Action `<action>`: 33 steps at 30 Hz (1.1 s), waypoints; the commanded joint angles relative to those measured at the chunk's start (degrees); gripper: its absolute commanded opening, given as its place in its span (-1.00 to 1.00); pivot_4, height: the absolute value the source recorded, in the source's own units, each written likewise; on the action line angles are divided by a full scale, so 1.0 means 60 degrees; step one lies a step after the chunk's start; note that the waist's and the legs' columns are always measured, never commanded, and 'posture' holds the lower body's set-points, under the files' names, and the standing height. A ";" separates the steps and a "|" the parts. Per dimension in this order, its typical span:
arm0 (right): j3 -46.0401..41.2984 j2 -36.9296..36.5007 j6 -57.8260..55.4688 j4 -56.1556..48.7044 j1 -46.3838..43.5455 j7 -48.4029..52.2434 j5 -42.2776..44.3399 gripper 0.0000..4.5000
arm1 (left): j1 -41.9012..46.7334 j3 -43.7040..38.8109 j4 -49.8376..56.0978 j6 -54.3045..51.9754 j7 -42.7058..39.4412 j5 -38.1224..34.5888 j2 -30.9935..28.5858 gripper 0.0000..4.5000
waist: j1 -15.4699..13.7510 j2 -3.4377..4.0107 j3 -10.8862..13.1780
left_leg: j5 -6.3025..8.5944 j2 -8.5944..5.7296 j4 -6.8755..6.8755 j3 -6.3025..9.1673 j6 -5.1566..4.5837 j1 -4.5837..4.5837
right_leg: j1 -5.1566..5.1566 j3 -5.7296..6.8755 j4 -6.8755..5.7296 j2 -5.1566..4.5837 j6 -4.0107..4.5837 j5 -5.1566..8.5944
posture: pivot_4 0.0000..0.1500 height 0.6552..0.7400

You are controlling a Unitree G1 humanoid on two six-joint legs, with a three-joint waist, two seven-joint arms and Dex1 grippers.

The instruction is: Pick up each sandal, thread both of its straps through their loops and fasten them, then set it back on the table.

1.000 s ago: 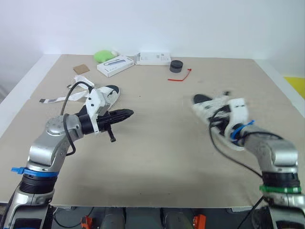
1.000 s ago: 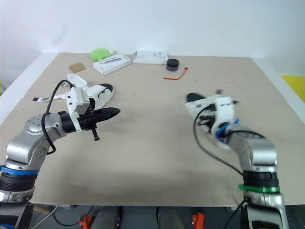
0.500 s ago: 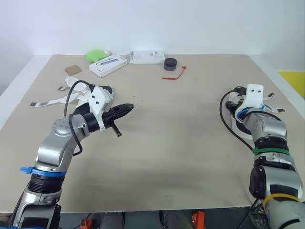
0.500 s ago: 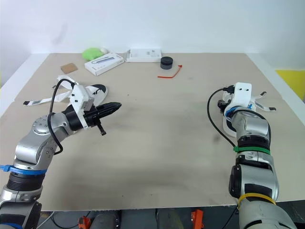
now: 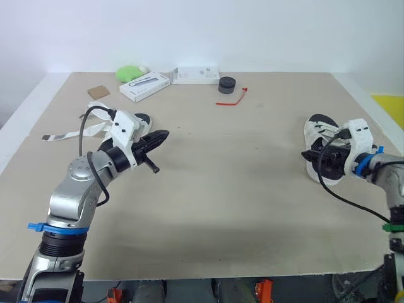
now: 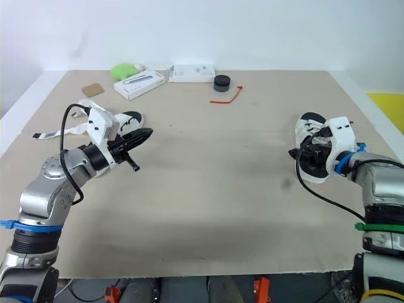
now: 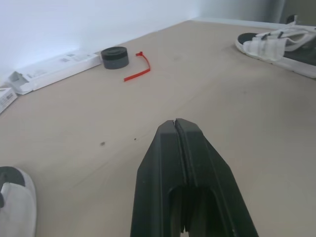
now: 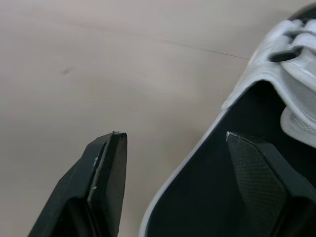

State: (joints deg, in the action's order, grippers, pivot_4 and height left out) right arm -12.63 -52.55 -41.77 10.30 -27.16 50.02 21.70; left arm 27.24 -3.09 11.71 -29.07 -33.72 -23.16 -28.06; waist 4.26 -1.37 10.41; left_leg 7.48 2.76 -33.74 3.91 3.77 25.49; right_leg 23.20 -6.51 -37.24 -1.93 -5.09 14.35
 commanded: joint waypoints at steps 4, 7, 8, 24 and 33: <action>-0.0226 0.0549 -0.0494 -0.3607 0.0336 0.0616 0.1903 0.55 | 0.0169 -0.0605 -0.0371 -0.0763 0.1624 0.0586 0.0055 -0.89 | 0.0079 -0.0003 0.0002 | -0.0005 0.0004 -0.0024 0.0001 -0.0006 -0.0035 | -0.0020 -0.0003 -0.0010 0.0006 0.0006 -0.0025 | 1.00 1.00; 0.0210 0.1107 -0.0606 -0.3895 0.0170 0.0240 0.2014 0.56 | -0.0034 -0.0860 -0.0446 -0.1059 0.1953 0.0499 0.0120 -0.44 | 0.0034 -0.0026 0.0005 | -0.0009 0.0004 -0.0065 0.0002 -0.0004 -0.0033 | -0.0039 -0.0003 -0.0010 0.0005 0.0035 -0.0015 | 1.00 1.00; 0.0253 0.1209 -0.0647 -0.3932 0.0155 0.0177 0.2056 0.56 | -0.0079 -0.0891 -0.0433 -0.1115 0.1942 0.0447 0.0111 -0.23 | 0.0022 -0.0026 0.0005 | -0.0008 0.0003 -0.0082 0.0000 -0.0003 -0.0028 | -0.0043 -0.0003 -0.0009 0.0001 0.0030 -0.0020 | 1.00 1.00; 0.1132 0.2469 -0.0369 -0.3945 -0.0142 -0.0213 0.2141 0.56 | -0.0637 -0.1401 -0.0217 -0.2524 0.4363 0.1089 0.1045 0.97 | -0.0167 -0.0027 0.0004 | -0.0003 0.0000 -0.0092 0.0000 0.0007 -0.0014 | -0.0035 -0.0004 -0.0008 0.0002 -0.0010 -0.0045 | 1.00 1.00; 0.1212 0.2828 -0.0565 -0.5620 0.0039 -0.0640 0.2796 0.56 | 0.1327 -0.0596 -0.3569 -0.1362 0.3541 0.1774 0.0945 0.97 | -0.0287 -0.0029 0.0003 | -0.0006 -0.0001 -0.0097 0.0003 0.0011 -0.0010 | -0.0038 -0.0001 -0.0006 0.0002 0.0020 -0.0031 | 1.00 1.00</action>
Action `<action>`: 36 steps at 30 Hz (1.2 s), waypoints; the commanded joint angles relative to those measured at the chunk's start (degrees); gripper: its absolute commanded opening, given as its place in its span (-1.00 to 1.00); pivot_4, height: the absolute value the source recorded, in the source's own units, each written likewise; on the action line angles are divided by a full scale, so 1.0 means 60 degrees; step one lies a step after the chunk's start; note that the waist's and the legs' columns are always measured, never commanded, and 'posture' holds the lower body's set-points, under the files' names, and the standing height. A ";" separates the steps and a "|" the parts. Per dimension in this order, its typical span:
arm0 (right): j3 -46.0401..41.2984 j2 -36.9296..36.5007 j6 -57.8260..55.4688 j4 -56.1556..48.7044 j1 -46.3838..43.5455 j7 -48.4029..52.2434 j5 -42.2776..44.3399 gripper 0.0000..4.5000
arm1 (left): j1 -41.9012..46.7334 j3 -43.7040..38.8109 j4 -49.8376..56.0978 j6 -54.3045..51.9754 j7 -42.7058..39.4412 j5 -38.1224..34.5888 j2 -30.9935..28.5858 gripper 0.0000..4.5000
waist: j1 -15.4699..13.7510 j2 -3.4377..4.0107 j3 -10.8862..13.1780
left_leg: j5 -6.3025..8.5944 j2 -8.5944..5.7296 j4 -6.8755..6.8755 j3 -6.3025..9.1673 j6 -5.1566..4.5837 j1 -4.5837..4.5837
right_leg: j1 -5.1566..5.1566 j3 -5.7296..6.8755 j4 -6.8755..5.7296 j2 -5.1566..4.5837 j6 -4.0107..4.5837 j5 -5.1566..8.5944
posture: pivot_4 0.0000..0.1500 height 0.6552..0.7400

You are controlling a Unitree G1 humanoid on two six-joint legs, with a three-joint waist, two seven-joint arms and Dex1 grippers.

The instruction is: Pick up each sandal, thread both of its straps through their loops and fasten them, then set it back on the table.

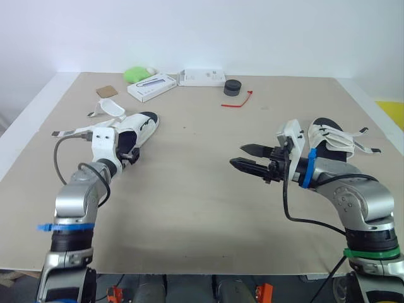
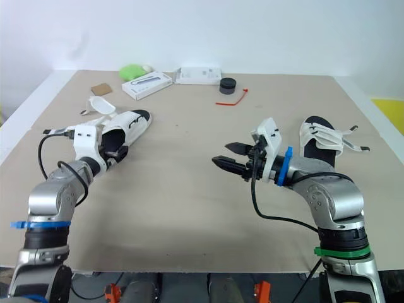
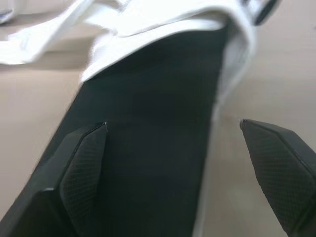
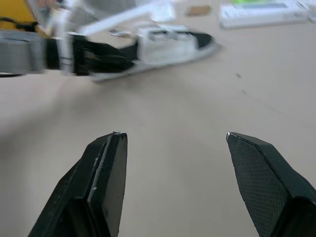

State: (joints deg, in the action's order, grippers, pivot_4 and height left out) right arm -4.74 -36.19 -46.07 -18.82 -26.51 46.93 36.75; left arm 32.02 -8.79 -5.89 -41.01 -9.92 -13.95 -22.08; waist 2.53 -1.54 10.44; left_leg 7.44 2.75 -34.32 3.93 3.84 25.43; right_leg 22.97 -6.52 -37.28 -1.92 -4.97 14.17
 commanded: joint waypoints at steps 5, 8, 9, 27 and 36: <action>-0.0044 0.0453 0.0252 -0.1275 -0.0095 -0.0438 0.0457 0.56 | 0.1337 0.0976 -0.2037 0.1534 -0.1039 0.0722 0.0100 0.97 | 0.0004 -0.0001 -0.0001 | 0.0001 -0.0001 0.0002 0.0001 0.0002 0.0002 | 0.0001 0.0003 0.0003 -0.0001 -0.0004 -0.0001 | 1.00 1.00; 0.0120 0.0582 0.0386 -0.1296 -0.0021 -0.0581 0.0287 0.56 | 0.1626 0.1326 -0.2229 0.1791 -0.1569 0.0865 0.0101 0.97 | 0.0009 -0.0001 -0.0001 | 0.0001 -0.0001 0.0005 0.0001 0.0002 0.0002 | 0.0002 0.0003 0.0003 -0.0001 -0.0019 -0.0009 | 1.00 1.00; 0.0164 0.0615 0.0445 -0.1262 -0.0007 -0.0604 0.0236 0.56 | 0.1732 0.1355 -0.2305 0.1816 -0.1645 0.0895 0.0100 0.97 | 0.0010 -0.0001 -0.0001 | 0.0001 -0.0001 0.0006 0.0001 0.0002 0.0002 | 0.0002 0.0003 0.0003 -0.0001 -0.0028 -0.0013 | 1.00 1.00; 0.0363 0.0854 0.0930 -0.0820 -0.0009 -0.0825 -0.0103 0.56 | 0.3974 0.0820 -0.6018 0.2293 -0.1059 0.1124 0.0667 0.97 | 0.0018 -0.0002 -0.0001 | 0.0001 -0.0001 0.0041 0.0004 0.0003 0.0017 | 0.0024 0.0004 0.0003 0.0000 -0.0038 -0.0004 | 1.00 1.00; 0.0307 0.0815 0.0924 -0.0822 0.0035 -0.0903 -0.0138 0.56 | 0.5498 0.0739 -0.8545 0.3622 -0.0729 0.1396 0.1235 0.97 | -0.0010 -0.0002 -0.0001 | -0.0009 -0.0005 0.0035 0.0008 0.0016 0.0017 | 0.0018 0.0007 0.0003 -0.0001 -0.0046 -0.0013 | 1.00 1.00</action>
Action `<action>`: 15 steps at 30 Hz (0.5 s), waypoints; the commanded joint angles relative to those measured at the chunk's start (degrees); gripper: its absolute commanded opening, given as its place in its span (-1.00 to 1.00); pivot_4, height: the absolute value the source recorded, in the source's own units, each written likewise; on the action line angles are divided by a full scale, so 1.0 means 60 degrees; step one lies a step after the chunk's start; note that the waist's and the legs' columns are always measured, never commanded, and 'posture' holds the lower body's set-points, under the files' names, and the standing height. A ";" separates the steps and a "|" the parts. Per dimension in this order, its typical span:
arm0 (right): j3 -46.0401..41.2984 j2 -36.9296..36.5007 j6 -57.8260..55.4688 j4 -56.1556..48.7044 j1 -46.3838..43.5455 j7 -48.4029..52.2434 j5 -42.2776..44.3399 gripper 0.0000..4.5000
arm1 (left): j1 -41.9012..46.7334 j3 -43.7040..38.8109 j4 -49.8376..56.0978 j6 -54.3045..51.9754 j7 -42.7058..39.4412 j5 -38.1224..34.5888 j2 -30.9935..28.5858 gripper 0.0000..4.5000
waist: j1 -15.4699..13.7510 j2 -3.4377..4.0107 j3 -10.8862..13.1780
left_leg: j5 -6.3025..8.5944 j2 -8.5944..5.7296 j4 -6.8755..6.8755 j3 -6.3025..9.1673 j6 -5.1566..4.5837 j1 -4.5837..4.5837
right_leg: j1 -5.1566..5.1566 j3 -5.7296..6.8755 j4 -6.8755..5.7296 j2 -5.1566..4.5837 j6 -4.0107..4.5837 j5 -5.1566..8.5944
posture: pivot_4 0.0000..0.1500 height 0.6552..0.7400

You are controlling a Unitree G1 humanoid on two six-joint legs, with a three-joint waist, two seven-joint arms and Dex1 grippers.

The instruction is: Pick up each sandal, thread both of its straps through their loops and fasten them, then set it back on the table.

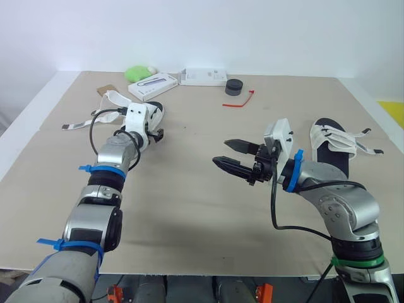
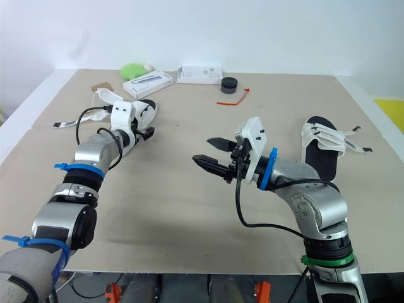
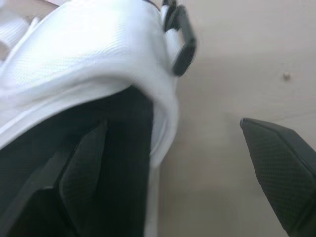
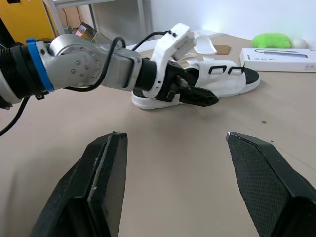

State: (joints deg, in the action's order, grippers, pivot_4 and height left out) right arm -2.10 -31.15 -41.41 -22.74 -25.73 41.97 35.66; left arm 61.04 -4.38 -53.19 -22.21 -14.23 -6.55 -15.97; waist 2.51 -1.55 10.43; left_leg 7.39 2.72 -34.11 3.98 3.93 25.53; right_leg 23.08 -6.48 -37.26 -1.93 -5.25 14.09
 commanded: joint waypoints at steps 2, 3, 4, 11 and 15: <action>-0.0135 0.0010 0.0175 -0.0099 -0.0124 -0.0109 0.0026 0.56 | 0.1104 0.0063 -0.1122 0.0849 -0.0050 0.0273 0.0326 0.97 | -0.0011 -0.0001 0.0001 | 0.0000 -0.0003 0.0001 0.0004 0.0000 0.0004 | 0.0001 0.0002 0.0000 0.0000 -0.0001 0.0001 | 1.00 1.00; -0.0125 0.0023 0.0198 -0.0067 -0.0130 -0.0122 0.0004 0.56 | 0.1240 0.0101 -0.1327 0.0997 -0.0041 0.0355 0.0360 0.97 | -0.0009 -0.0001 0.0001 | 0.0000 -0.0004 0.0000 0.0005 0.0001 0.0009 | 0.0002 0.0002 0.0001 0.0000 -0.0003 0.0002 | 1.00 1.00; -0.0117 0.0033 0.0214 -0.0045 -0.0131 -0.0134 -0.0007 0.56 | 0.1317 0.0124 -0.1494 0.1114 -0.0041 0.0422 0.0384 0.87 | 0.0000 -0.0001 0.0001 | 0.0000 -0.0006 0.0001 0.0005 0.0002 0.0016 | 0.0005 0.0002 0.0003 -0.0001 -0.0004 0.0003 | 1.00 1.00; -0.0098 0.0168 0.0267 -0.0064 -0.0085 -0.0270 0.0020 0.56 | 0.1186 0.0059 -0.2148 0.1589 -0.0003 0.0584 0.0351 -0.28 | 0.0025 0.0000 0.0001 | 0.0001 -0.0005 0.0037 0.0009 0.0004 0.0019 | 0.0024 0.0003 0.0004 0.0001 0.0006 0.0015 | 1.00 1.00; -0.0166 0.0158 0.0222 -0.0090 -0.0098 -0.0259 0.0079 0.56 | 0.1148 0.0014 -0.2181 0.1668 0.0079 0.0621 0.0231 -0.96 | 0.0023 0.0000 0.0000 | 0.0000 -0.0006 0.0036 0.0009 0.0006 0.0019 | 0.0021 0.0003 0.0004 -0.0001 0.0003 0.0017 | 1.00 1.00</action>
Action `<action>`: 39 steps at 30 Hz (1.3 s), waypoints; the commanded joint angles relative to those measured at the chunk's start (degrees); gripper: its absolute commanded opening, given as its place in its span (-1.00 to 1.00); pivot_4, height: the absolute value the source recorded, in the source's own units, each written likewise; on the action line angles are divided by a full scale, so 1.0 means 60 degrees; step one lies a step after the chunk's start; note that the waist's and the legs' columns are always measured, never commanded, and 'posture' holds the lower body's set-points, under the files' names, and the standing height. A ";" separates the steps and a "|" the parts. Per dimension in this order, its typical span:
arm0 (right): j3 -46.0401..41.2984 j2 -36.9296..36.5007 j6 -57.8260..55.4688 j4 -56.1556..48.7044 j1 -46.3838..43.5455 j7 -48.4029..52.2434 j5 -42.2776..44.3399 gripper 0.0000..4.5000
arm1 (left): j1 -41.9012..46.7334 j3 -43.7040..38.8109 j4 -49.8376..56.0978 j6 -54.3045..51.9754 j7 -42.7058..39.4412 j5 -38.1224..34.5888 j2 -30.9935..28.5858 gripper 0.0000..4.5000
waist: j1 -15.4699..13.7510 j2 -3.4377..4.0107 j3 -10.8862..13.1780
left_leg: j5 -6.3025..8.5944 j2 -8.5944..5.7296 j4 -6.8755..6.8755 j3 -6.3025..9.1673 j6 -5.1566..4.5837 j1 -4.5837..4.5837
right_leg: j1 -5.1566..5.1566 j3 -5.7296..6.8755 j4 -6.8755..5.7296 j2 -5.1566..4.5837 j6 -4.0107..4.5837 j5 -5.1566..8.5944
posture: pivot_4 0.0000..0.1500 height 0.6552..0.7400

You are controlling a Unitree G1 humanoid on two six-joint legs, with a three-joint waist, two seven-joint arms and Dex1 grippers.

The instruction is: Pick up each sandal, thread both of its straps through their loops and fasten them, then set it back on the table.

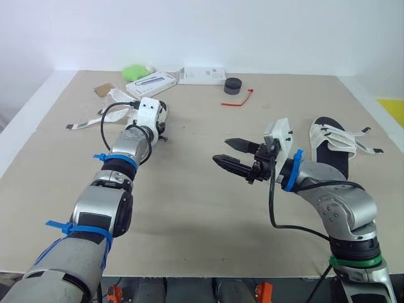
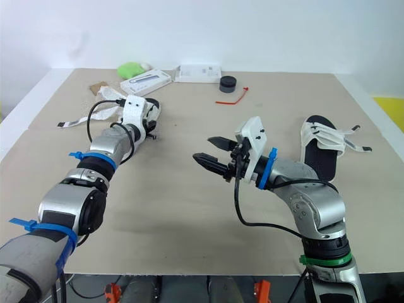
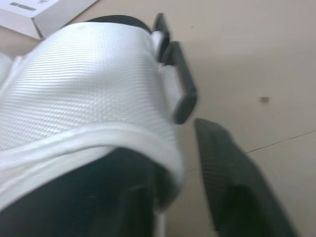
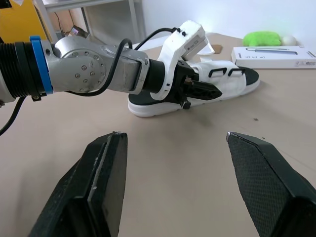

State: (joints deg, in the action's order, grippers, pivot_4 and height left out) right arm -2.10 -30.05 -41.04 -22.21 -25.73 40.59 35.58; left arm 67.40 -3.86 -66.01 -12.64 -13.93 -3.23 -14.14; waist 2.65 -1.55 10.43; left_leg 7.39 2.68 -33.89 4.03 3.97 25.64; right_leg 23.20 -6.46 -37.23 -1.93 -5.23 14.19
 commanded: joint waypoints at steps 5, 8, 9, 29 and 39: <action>-0.0312 -0.0124 0.0122 -0.0130 -0.0105 0.0078 0.0202 0.56 | -0.0417 0.0187 0.0769 0.0391 -0.0678 0.0221 -0.0226 -0.96 | 0.0001 0.0000 0.0000 | -0.0001 0.0000 0.0000 0.0000 0.0001 -0.0001 | 0.0000 0.0001 0.0000 0.0000 0.0001 -0.0001 | 1.00 1.00; -0.0437 -0.0196 0.0091 -0.0109 -0.0100 0.0142 0.0296 0.56 | -0.1235 0.0505 0.2214 0.0520 -0.1898 0.0139 -0.0332 -0.96 | 0.0003 0.0002 -0.0001 | -0.0002 0.0001 0.0004 0.0000 0.0003 -0.0001 | 0.0002 0.0000 -0.0002 0.0000 0.0006 -0.0003 | 1.00 1.00; -0.0473 -0.0216 0.0085 -0.0094 -0.0098 0.0154 0.0319 0.56 | -0.1534 0.0614 0.2737 0.0482 -0.2222 0.0124 -0.0394 -0.96 | 0.0004 0.0002 -0.0001 | -0.0002 0.0001 0.0007 0.0000 0.0003 -0.0001 | 0.0002 0.0000 -0.0002 0.0000 0.0011 -0.0004 | 1.00 1.00; 0.0866 -0.1982 0.1002 0.2669 -0.0751 0.3241 -0.0819 -0.98 | -0.6540 0.1965 1.0417 0.1135 -0.9118 -0.1994 -0.2703 -1.00 | 0.0012 0.0007 -0.0001 | -0.0012 0.0016 -0.0042 -0.0012 -0.0011 -0.0010 | -0.0002 0.0003 -0.0012 -0.0001 0.0066 -0.0002 | 1.00 1.00; 0.1700 -0.2065 0.1726 0.4437 -0.1665 0.4718 -0.1904 -0.98 | -0.6402 0.2927 1.0023 0.2128 -0.9827 -0.1497 -0.2338 -1.00 | -0.0001 0.0007 -0.0001 | -0.0012 0.0015 -0.0057 -0.0015 -0.0010 -0.0008 | -0.0010 0.0002 -0.0011 -0.0002 0.0048 -0.0006 | 1.00 1.00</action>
State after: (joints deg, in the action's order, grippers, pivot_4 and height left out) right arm 8.22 -41.59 -31.93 4.42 -34.55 67.12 24.72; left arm 27.82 13.63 -6.35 -1.41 -72.21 -11.72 -28.31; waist 2.65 -1.51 10.43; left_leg 7.32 2.78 -34.22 3.94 3.91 25.60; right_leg 23.15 -6.45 -37.30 -1.94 -4.97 14.13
